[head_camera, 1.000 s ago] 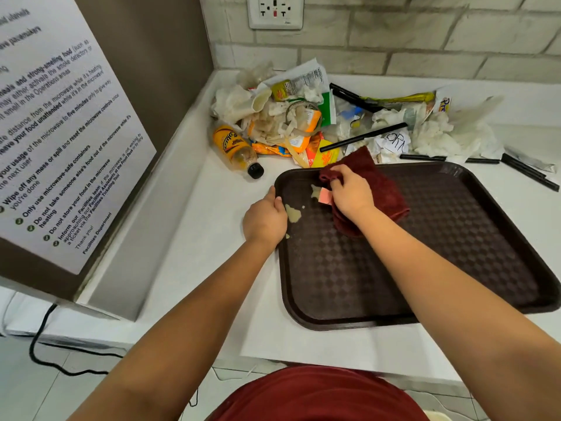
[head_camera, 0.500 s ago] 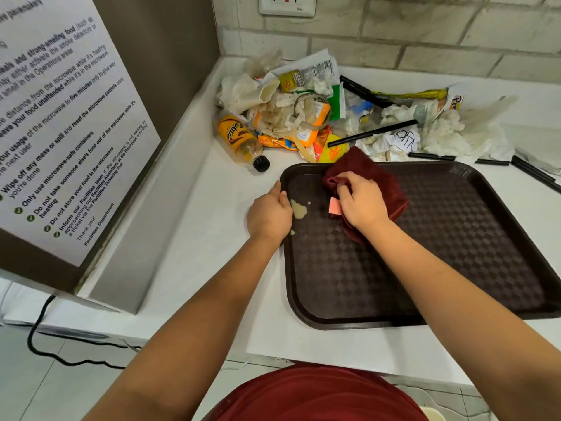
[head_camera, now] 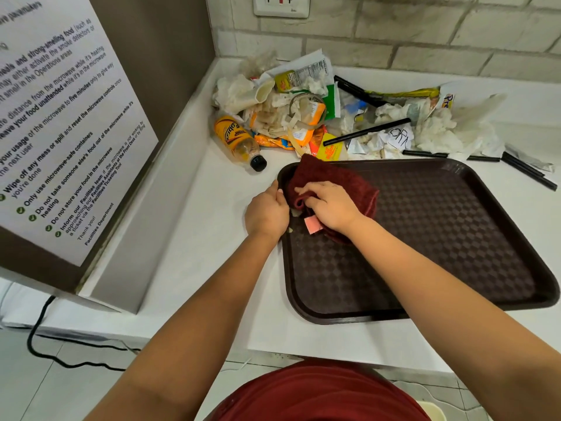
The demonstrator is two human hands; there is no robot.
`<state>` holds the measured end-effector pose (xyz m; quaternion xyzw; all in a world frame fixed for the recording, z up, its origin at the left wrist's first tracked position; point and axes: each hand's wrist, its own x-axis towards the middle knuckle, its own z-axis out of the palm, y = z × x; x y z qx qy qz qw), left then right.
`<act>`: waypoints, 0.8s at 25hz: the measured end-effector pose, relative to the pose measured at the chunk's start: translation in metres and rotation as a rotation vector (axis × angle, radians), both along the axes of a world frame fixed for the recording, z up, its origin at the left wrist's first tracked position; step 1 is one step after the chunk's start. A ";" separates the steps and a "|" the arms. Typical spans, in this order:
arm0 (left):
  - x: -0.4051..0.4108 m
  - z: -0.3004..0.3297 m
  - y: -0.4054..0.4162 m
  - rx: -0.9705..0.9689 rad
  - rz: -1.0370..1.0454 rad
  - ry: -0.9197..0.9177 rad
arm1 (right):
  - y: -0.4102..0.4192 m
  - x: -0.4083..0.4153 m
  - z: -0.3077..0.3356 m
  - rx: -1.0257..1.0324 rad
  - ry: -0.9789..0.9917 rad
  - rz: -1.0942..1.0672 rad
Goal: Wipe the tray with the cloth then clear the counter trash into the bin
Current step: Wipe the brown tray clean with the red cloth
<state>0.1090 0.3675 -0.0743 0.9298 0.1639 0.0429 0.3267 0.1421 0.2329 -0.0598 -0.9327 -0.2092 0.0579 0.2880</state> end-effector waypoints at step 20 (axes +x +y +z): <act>-0.001 0.000 0.001 -0.047 -0.004 -0.029 | -0.003 -0.010 0.022 0.007 0.130 0.149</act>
